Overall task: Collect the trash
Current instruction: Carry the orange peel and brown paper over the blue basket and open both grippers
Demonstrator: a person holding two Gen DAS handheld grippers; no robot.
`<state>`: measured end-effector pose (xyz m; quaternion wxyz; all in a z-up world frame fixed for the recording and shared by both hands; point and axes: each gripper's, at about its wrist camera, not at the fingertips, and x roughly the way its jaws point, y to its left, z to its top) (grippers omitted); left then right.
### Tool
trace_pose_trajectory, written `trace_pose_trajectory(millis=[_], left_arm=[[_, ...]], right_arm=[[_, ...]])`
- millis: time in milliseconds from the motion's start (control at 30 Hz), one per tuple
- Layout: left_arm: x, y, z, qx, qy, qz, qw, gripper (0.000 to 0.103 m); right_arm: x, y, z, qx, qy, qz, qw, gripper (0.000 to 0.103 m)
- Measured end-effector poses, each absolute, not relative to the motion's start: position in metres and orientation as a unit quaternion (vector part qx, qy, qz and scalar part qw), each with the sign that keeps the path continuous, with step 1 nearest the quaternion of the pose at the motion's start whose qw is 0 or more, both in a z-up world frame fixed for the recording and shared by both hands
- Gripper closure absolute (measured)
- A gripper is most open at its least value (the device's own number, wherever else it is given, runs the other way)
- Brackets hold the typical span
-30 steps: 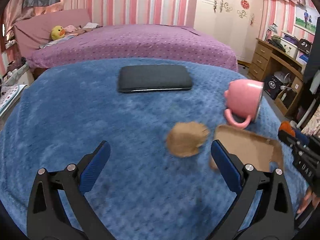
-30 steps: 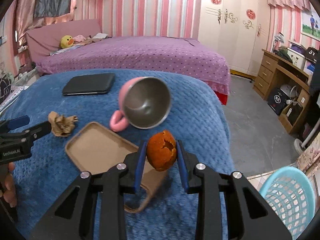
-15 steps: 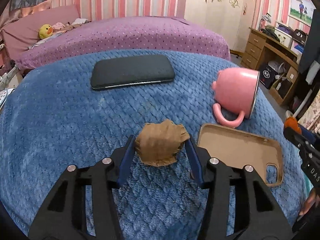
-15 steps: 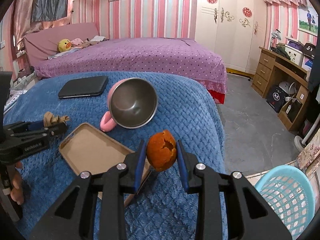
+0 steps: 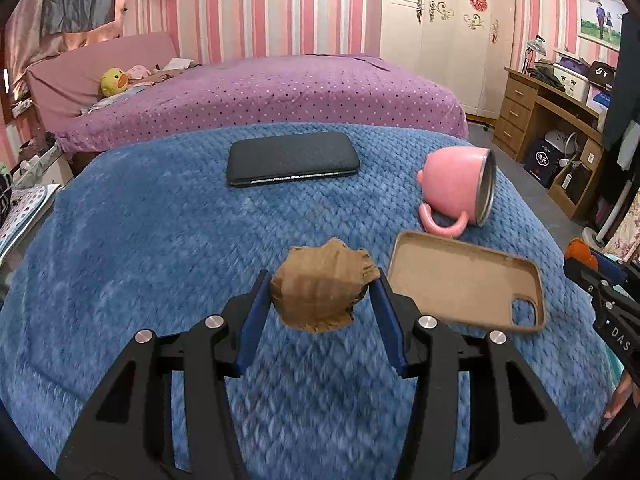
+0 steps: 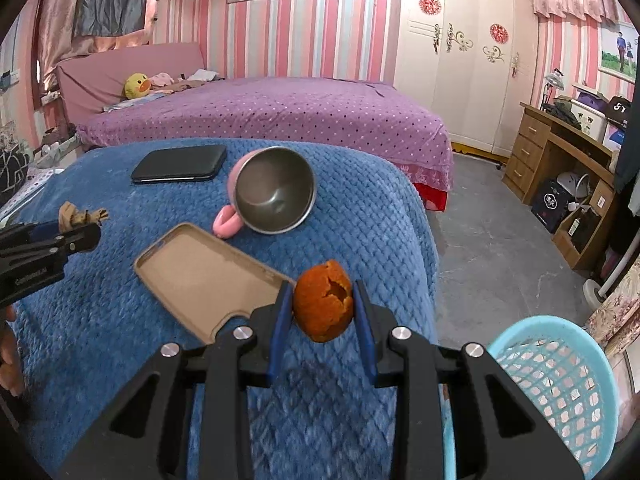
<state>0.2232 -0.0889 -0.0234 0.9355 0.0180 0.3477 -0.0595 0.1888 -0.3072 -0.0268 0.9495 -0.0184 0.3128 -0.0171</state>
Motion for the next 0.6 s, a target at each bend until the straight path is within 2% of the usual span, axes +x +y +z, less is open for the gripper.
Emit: trace_pose_trajectory(millis=[600], left_arm=[[0.169, -0.135, -0.012, 0.024, 0.326, -0.076, 0.942, 0.054]], right_arm=[[0.132, -0.368, -0.007, -0.013, 0.295, -0.056, 0.954, 0.072]])
